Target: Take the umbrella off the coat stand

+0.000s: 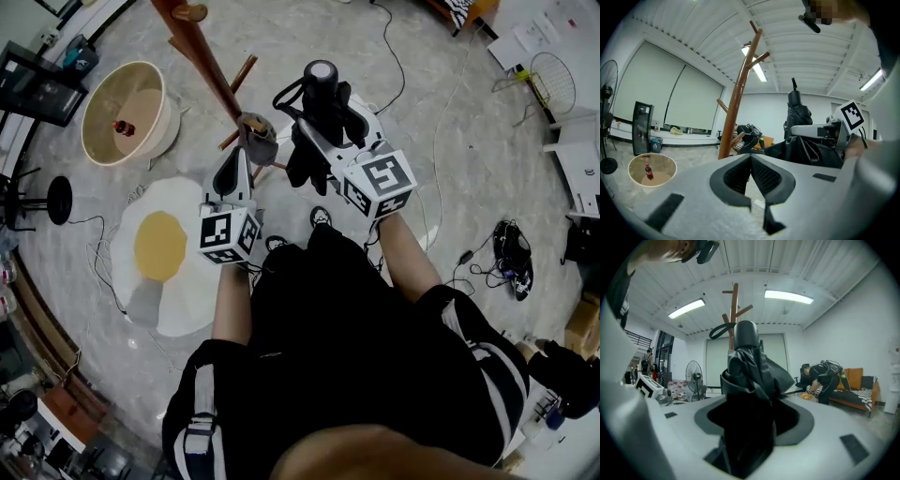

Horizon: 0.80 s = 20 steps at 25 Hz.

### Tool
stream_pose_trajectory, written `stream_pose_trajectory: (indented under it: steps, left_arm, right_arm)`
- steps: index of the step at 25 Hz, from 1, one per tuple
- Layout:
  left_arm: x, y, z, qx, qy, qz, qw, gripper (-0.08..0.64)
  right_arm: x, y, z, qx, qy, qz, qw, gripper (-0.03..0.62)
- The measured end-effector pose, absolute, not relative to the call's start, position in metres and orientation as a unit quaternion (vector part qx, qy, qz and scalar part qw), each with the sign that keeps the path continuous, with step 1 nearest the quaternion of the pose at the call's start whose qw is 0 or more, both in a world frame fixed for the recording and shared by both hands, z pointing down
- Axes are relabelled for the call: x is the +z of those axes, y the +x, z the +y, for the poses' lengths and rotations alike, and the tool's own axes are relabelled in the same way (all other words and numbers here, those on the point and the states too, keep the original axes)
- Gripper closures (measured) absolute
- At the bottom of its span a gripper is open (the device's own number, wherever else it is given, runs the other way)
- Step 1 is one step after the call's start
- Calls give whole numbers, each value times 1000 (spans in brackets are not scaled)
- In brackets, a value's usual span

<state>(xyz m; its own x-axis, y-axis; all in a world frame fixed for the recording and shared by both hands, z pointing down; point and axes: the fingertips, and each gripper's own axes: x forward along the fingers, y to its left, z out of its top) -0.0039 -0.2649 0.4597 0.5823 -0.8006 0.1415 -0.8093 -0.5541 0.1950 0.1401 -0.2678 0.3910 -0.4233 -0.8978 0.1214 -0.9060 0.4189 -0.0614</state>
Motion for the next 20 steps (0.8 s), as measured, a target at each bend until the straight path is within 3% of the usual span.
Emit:
stream_pose_trajectory:
  steps: [20]
  left_arm:
    - [467,118,-254,39,937,-327,117,560]
  right_arm:
    - [446,257,-196,89,653,-750,56,341]
